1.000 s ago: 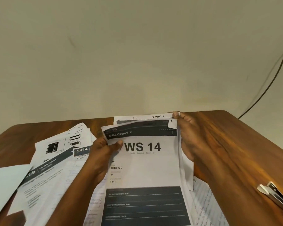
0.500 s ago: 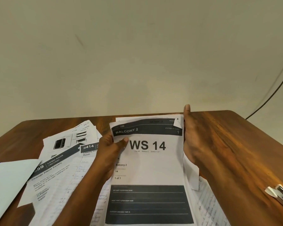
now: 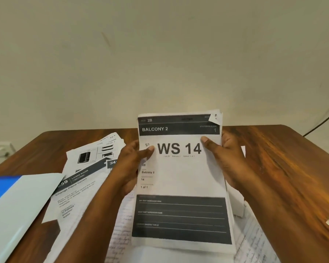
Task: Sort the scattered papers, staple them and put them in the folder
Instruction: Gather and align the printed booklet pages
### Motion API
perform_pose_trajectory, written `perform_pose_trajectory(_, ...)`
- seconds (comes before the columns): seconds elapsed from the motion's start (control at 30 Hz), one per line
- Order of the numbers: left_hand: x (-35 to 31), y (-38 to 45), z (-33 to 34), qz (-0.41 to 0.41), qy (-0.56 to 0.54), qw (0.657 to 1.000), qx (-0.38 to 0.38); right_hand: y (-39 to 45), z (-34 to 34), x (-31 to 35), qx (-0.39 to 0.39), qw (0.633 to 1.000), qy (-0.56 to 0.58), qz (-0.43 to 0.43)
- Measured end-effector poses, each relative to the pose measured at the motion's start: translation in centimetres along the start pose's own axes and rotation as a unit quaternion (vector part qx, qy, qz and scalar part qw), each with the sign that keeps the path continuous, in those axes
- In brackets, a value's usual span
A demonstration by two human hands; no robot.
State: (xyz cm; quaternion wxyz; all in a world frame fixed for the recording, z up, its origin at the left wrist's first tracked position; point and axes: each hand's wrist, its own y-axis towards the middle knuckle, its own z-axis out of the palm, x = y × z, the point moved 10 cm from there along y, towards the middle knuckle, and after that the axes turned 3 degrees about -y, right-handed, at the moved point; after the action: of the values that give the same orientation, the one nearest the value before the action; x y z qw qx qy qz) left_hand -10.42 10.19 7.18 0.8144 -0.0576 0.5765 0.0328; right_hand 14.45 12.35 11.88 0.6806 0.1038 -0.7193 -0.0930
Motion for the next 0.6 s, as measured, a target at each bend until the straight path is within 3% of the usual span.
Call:
perform_pose_trajectory(0.17, -2.9, -0.5, -2.6, 0.03, 0.101, 0.994, 0.001, -0.7, 1.5, 0.9, 0.025, 0.999, 0.001, 0.024)
perform_pose_trajectory(0.3, -4.9, -0.7, -7.3, 0.041, 0.167, 0.984, -0.036, -0.6, 1.3, 0.1, 0.078, 0.985, -0.149, 0.041)
perform_pose_trajectory(0.37, -5.2, -0.5, -9.9, 0.037, 0.187, 0.979, -0.067, -0.3, 0.6, -1.6, 0.115, 0.94, -0.32, 0.044)
perform_pose_trajectory(0.5, -5.0, 0.1, -13.2, 0.018, 0.191, 0.976, -0.101, -1.0, 0.4, -5.7, 0.212, 0.781, -0.582, 0.084)
perform_pose_trajectory(0.6, -5.0, 0.1, -14.0, 0.009, 0.185, 0.977, -0.11, -1.2, -0.2, -6.5, 0.219, 0.746, -0.621, 0.097)
